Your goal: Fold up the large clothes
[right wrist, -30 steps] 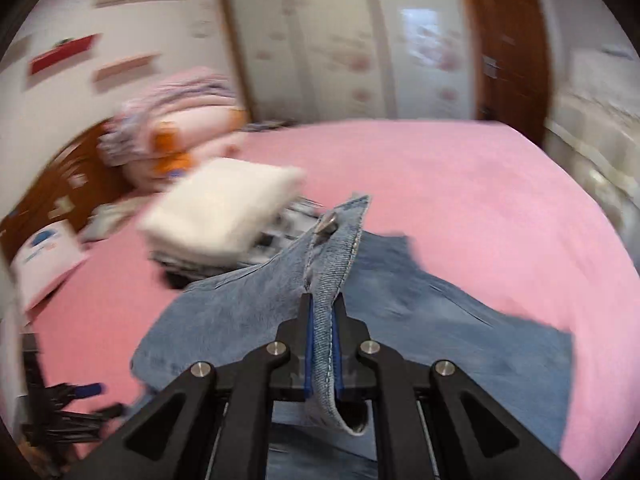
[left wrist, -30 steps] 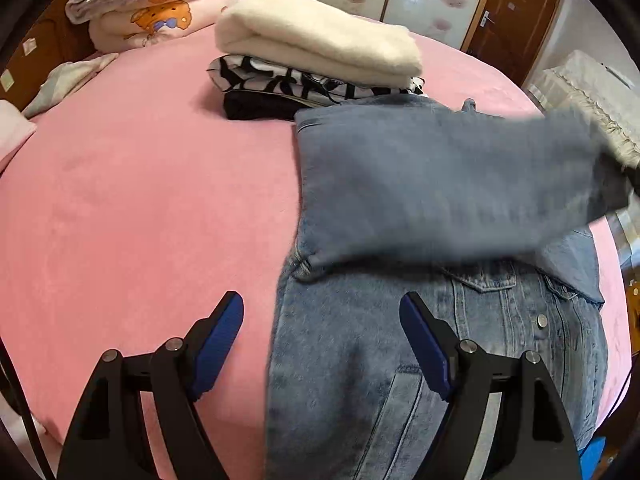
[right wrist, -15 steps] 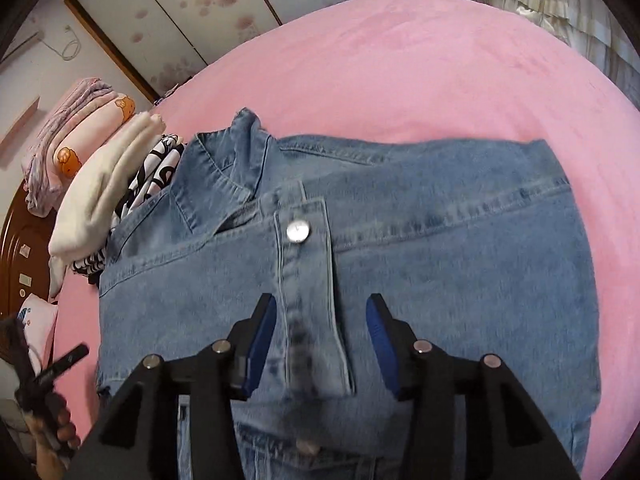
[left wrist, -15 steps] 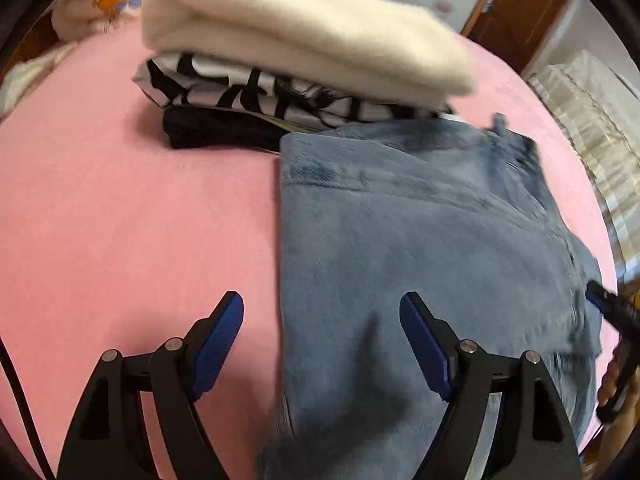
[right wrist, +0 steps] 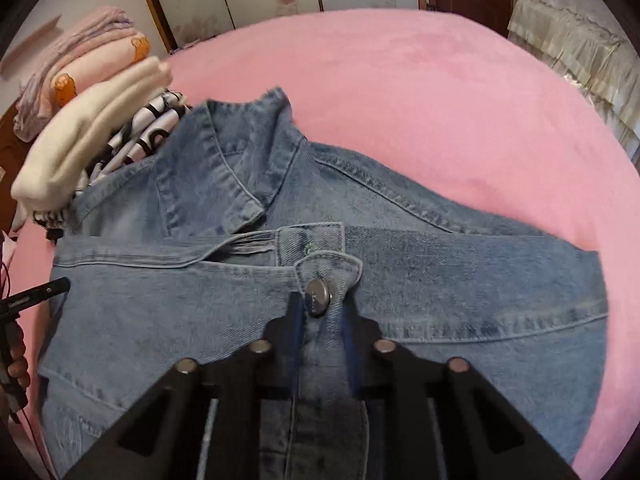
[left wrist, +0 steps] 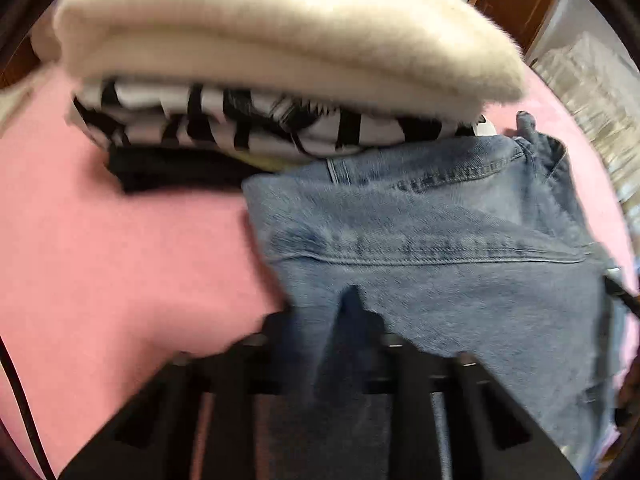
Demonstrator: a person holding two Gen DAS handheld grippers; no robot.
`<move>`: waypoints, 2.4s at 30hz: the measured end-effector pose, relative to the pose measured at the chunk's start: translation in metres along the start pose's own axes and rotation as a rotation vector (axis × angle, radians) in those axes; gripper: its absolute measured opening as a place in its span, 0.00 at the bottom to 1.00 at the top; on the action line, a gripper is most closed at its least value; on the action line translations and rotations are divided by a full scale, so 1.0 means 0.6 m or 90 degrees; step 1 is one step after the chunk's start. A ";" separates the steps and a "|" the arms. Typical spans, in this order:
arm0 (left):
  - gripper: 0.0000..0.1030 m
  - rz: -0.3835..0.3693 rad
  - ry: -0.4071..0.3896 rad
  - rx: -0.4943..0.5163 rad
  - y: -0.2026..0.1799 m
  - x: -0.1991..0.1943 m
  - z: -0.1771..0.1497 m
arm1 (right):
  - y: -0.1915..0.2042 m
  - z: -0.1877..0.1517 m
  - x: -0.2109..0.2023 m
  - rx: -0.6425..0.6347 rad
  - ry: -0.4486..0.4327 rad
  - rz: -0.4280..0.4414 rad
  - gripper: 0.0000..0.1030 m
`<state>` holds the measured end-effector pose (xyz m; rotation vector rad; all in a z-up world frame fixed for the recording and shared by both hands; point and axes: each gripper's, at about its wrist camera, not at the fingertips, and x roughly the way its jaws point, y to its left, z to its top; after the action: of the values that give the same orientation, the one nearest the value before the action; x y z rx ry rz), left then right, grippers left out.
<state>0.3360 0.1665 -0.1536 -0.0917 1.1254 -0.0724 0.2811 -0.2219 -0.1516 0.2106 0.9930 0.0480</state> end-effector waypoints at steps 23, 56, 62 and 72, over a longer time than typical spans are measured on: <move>0.70 -0.098 0.043 -0.063 0.025 -0.090 -0.199 | -0.049 -0.123 -0.060 0.091 0.045 0.090 0.48; 0.75 -0.085 -0.051 -0.028 -0.077 -0.153 -0.165 | 0.202 -0.151 -0.081 -0.153 -0.041 0.049 0.37; 0.75 -0.075 -0.024 -0.021 -0.109 -0.090 -0.159 | 0.241 -0.161 -0.015 -0.169 0.017 0.080 0.37; 0.75 -0.035 -0.017 -0.018 -0.058 -0.061 -0.162 | 0.043 -0.136 -0.030 -0.026 0.010 -0.041 0.12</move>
<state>0.2323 0.1323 -0.1582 -0.1484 1.0978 -0.1032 0.2044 -0.1867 -0.1747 0.1409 1.0121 0.0121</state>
